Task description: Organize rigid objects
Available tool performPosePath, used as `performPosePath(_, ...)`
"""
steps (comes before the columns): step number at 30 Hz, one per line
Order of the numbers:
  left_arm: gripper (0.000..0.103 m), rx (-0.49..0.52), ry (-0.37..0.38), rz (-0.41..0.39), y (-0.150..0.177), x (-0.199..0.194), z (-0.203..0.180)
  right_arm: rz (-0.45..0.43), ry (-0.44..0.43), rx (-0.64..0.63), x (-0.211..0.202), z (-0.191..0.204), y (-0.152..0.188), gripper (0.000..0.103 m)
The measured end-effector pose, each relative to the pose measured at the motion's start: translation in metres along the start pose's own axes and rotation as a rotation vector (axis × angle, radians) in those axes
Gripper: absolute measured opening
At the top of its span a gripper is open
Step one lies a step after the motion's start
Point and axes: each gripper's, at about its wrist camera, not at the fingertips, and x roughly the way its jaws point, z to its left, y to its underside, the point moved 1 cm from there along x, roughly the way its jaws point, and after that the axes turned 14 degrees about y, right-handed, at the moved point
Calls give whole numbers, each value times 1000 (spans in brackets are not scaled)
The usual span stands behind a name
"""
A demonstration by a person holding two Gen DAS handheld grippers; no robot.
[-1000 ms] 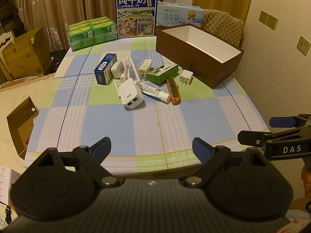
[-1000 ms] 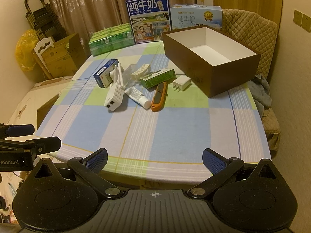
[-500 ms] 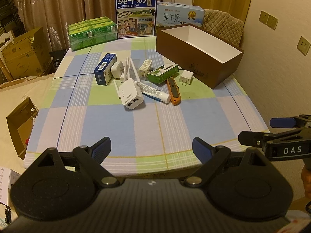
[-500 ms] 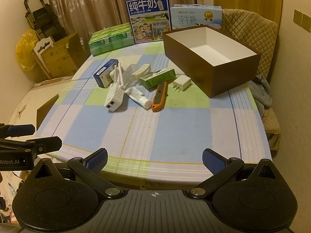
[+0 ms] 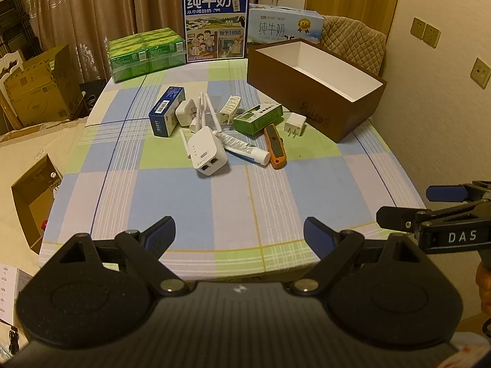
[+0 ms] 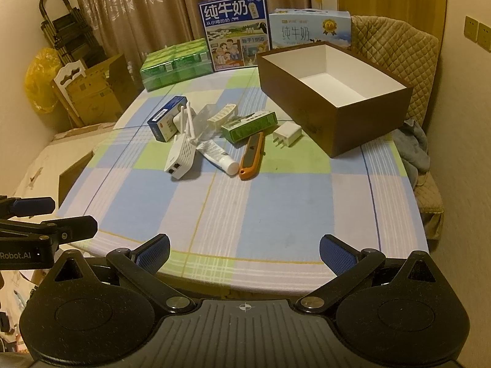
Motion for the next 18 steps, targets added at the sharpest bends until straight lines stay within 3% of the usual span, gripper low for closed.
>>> performPosePath(18,89,-26,-29,2,1,8,-7,3,-27,-9,10,-9,-3,101)
